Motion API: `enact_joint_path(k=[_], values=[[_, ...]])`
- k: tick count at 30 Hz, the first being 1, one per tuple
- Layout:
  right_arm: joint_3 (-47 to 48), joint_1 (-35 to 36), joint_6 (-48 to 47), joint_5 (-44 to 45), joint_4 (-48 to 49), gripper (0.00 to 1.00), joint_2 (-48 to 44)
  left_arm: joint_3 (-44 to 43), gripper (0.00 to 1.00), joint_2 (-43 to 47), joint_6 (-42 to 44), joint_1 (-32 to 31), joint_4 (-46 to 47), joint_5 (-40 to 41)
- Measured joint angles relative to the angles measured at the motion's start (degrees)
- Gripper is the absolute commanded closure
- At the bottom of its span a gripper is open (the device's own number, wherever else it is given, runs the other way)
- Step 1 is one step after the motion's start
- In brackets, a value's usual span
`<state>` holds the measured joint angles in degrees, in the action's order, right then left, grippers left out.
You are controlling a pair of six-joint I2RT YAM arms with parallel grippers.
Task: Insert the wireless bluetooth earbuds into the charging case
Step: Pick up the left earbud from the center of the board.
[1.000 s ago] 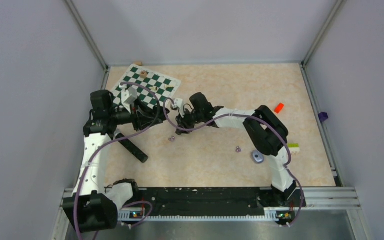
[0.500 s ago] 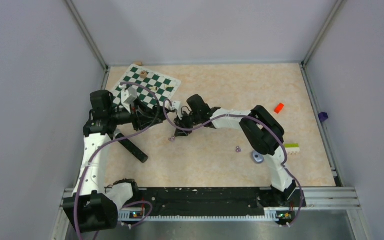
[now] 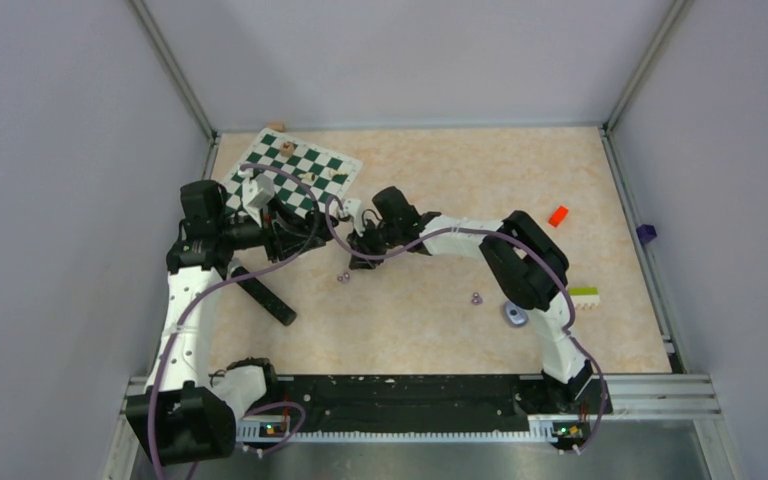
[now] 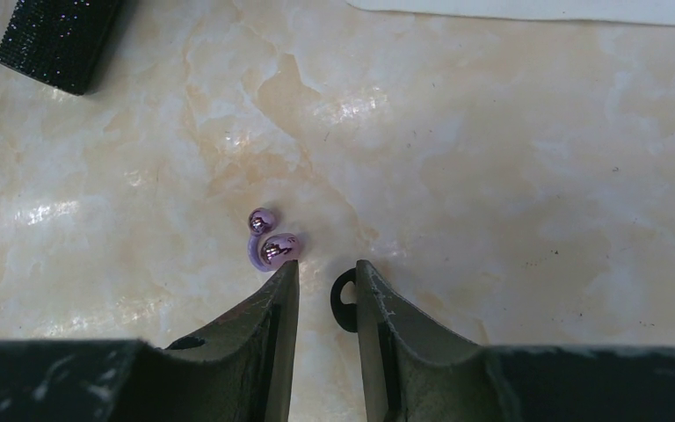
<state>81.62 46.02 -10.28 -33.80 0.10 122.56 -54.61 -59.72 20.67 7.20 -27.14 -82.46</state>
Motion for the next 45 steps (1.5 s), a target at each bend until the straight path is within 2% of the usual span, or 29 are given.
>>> enact_joint_path(k=[16, 23, 35, 45], values=[[0.2, 0.0, -2.3, 4.6, 0.0, 0.72, 0.0, 0.0, 1.00, 0.0, 0.0, 0.2, 0.0, 0.0], [-1.6, 0.0, -4.0, 8.0, 0.7, 0.83, -0.8, 0.0, 1.00, 0.0, 0.0, 0.2, -0.1, 0.0], [-3.2, 0.0, -4.7, 10.0, -1.0, 0.92, -3.0, 0.0, 1.00, 0.0, 0.0, 0.2, -0.1, -0.4], [-4.5, -0.9, -4.8, 9.7, -3.7, 0.93, -6.7, 0.0, 1.00, 0.0, 0.0, 0.1, -0.1, -1.0]])
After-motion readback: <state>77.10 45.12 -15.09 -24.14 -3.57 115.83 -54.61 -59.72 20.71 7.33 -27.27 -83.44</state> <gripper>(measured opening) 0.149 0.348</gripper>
